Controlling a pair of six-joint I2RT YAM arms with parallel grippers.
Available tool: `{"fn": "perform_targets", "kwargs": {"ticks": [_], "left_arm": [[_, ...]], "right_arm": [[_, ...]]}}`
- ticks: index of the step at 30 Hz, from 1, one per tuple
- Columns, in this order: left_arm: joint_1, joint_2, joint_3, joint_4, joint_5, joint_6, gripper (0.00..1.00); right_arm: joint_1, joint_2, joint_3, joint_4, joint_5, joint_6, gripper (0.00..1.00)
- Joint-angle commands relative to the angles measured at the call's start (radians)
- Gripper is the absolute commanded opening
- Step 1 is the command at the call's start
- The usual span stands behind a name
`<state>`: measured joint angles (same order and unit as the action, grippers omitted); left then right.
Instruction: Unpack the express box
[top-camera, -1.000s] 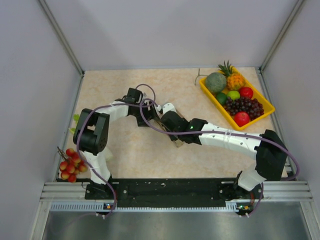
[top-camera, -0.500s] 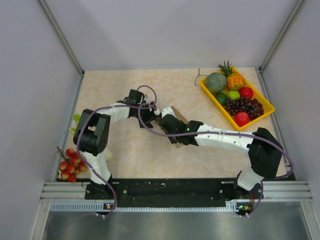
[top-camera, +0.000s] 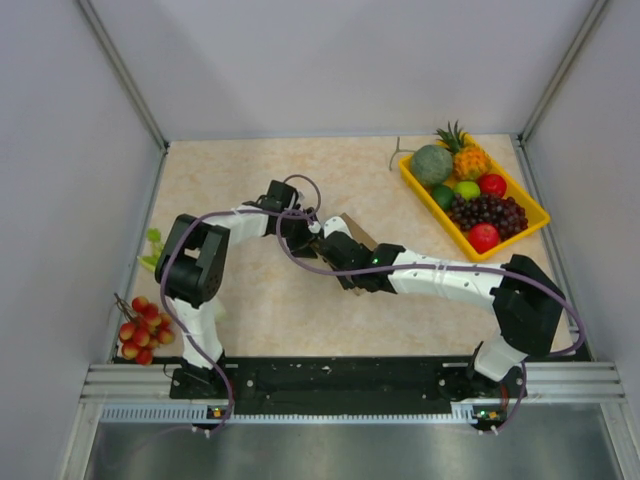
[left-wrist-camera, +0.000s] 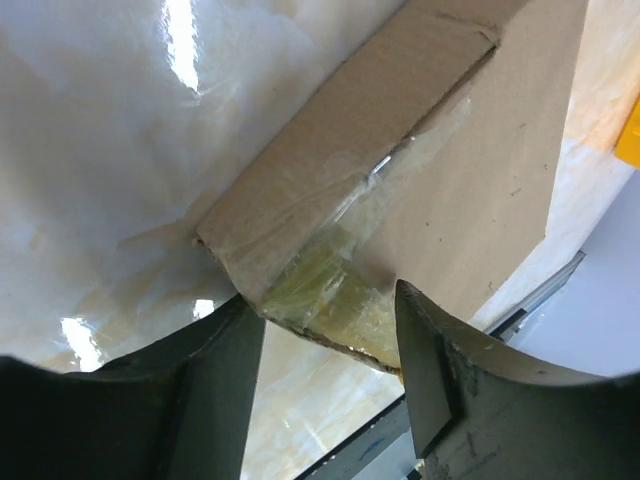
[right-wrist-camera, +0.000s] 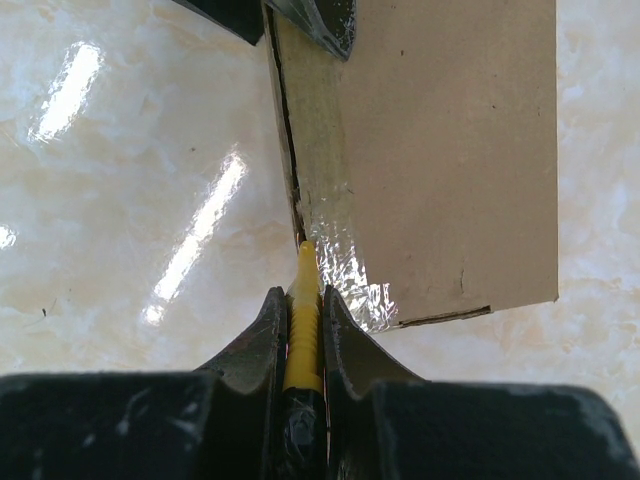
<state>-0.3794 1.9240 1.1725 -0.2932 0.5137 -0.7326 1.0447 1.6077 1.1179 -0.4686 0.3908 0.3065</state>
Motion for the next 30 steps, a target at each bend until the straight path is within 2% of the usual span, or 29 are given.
{"fn": "perform_targets", "kwargs": {"ticks": [1, 4, 7, 18, 25, 30], "left_arm": [[-0.012, 0.066, 0.024, -0.047, -0.118, 0.010, 0.57], [-0.012, 0.079, 0.050, -0.076, -0.174, 0.024, 0.51], [-0.012, 0.098, 0.075, -0.101, -0.210, 0.044, 0.50], [-0.012, 0.133, 0.105, -0.136, -0.267, 0.082, 0.49], [-0.012, 0.138, 0.122, -0.146, -0.273, 0.108, 0.51], [-0.010, 0.141, 0.131, -0.146, -0.276, 0.128, 0.51]], "right_arm": [[0.014, 0.009, 0.028, 0.018, -0.015, -0.013, 0.00], [0.014, -0.002, 0.020, -0.002, -0.012, -0.018, 0.00], [0.017, -0.018, -0.004, -0.025, -0.003, -0.026, 0.00], [0.023, -0.088, -0.061, -0.088, -0.021, -0.015, 0.00], [0.023, -0.035, -0.079, -0.090, -0.021, -0.012, 0.00], [0.023, -0.112, -0.055, -0.111, -0.009, -0.030, 0.00]]}}
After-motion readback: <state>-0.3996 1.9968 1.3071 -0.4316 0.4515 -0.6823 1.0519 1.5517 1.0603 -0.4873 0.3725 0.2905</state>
